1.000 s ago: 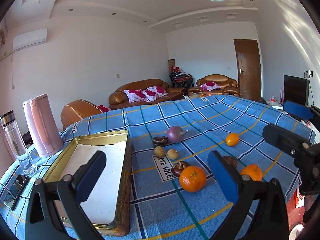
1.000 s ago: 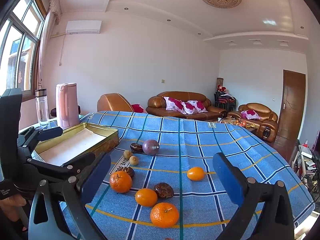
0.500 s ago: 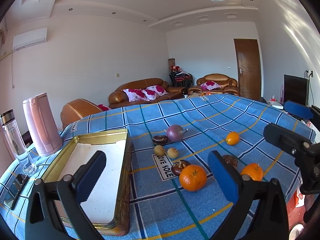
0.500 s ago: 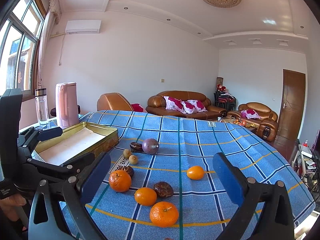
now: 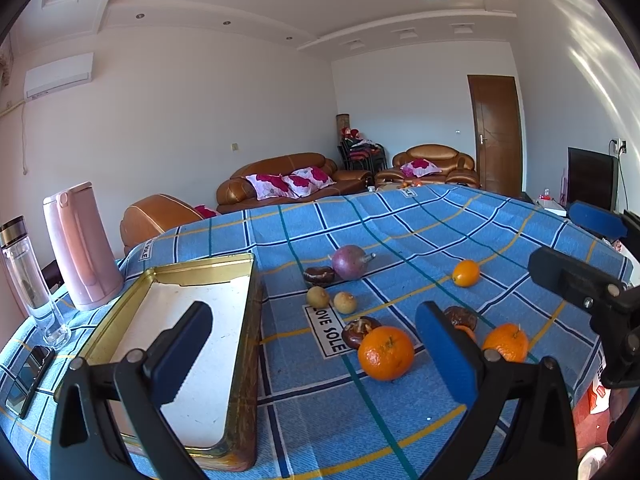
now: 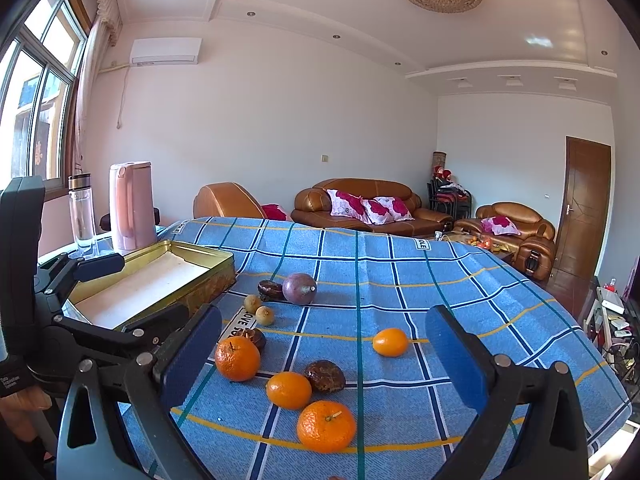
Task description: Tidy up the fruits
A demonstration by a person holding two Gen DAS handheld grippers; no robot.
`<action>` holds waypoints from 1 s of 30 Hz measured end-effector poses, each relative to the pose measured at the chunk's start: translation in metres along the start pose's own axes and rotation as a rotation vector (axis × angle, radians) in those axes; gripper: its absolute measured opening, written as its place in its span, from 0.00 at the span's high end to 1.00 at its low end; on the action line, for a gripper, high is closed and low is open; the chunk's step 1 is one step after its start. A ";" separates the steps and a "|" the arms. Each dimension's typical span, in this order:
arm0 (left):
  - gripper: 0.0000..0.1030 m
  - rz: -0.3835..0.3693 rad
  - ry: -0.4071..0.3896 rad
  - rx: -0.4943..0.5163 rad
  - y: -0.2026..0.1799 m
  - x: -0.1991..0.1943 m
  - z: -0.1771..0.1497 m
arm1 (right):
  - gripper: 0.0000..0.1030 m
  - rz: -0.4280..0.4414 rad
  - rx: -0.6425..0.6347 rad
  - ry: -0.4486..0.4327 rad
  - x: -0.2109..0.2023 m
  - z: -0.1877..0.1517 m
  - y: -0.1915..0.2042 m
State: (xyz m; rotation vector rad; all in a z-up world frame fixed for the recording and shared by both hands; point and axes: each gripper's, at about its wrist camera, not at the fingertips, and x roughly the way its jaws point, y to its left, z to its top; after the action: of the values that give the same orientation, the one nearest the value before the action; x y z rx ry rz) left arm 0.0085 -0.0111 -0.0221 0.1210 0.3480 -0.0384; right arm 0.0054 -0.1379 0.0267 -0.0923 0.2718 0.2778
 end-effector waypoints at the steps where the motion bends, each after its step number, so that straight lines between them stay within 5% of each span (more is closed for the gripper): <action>1: 0.00 0.000 0.002 -0.001 0.000 0.001 0.000 | 0.01 0.000 0.000 0.000 0.000 0.000 0.000; 30: 0.00 -0.020 0.074 0.009 -0.006 0.022 -0.013 | 0.01 -0.015 0.019 0.066 0.012 -0.025 -0.015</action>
State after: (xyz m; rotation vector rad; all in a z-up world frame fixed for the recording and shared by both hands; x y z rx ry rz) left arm 0.0243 -0.0155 -0.0419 0.1277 0.4232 -0.0550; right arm 0.0142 -0.1520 -0.0003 -0.0851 0.3387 0.2577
